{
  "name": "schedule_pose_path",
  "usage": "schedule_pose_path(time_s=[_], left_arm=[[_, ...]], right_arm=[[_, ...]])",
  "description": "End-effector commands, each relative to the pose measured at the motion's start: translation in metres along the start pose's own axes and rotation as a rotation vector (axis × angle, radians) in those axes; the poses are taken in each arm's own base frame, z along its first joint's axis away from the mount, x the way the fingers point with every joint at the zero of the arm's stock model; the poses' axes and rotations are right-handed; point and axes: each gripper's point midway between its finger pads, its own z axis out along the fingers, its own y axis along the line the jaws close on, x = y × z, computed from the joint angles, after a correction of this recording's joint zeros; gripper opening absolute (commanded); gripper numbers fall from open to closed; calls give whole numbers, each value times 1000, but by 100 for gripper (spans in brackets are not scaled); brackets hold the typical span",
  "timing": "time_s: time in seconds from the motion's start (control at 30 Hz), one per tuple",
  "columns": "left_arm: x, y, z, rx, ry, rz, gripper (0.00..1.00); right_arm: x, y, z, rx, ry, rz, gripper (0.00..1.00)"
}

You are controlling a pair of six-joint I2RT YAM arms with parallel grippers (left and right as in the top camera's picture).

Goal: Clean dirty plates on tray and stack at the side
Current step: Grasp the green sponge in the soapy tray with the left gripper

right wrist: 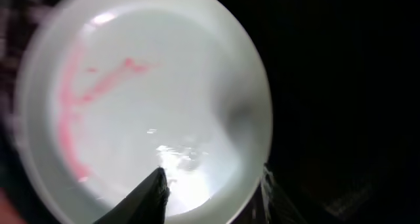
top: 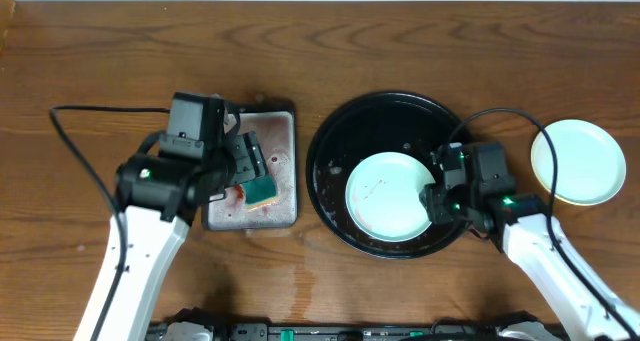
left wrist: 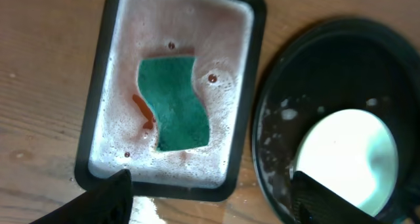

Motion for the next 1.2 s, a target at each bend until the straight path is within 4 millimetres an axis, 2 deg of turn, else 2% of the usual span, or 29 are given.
schedule_pose_path(time_s=[0.0,0.1,0.3,0.37,0.47,0.53,0.6,0.73,0.87,0.9,0.97,1.07,1.17], left_arm=[[20,17,44,-84,117,-21,74],[35,27,80,-142,198,-104,68],[54,40,131,-252,319,-259,56],[63,39,146,-250,369,-278,51],[76,36,168,-233,443,-293,36],[82,40,174,-256,464,-293,24],[86,44,178,-270,481,-286,8],[81,41,174,-248,478,-232,7],[58,27,148,-198,427,-173,8],[53,24,142,-184,409,-164,16],[44,19,130,-156,367,-139,39],[27,30,117,-215,268,-106,52],[12,50,117,-329,175,-82,55]], right_arm=[[-13,15,-19,-57,-68,-12,47],[-13,17,-33,-59,-96,-19,47],[-5,19,-43,-58,-90,-17,48],[-4,19,-43,-57,-84,-16,47],[-4,19,-43,-57,-84,-16,47],[-4,19,-43,-57,-84,-16,47],[-4,19,-43,-57,-84,-16,46],[-3,19,-43,-57,-83,-15,45],[-4,17,-43,-50,-85,-15,46],[-4,18,-43,-50,-85,-15,46],[-4,17,-43,-50,-85,-16,45],[-4,17,-43,-50,-85,-15,46],[-4,18,-43,-50,-85,-15,47]])
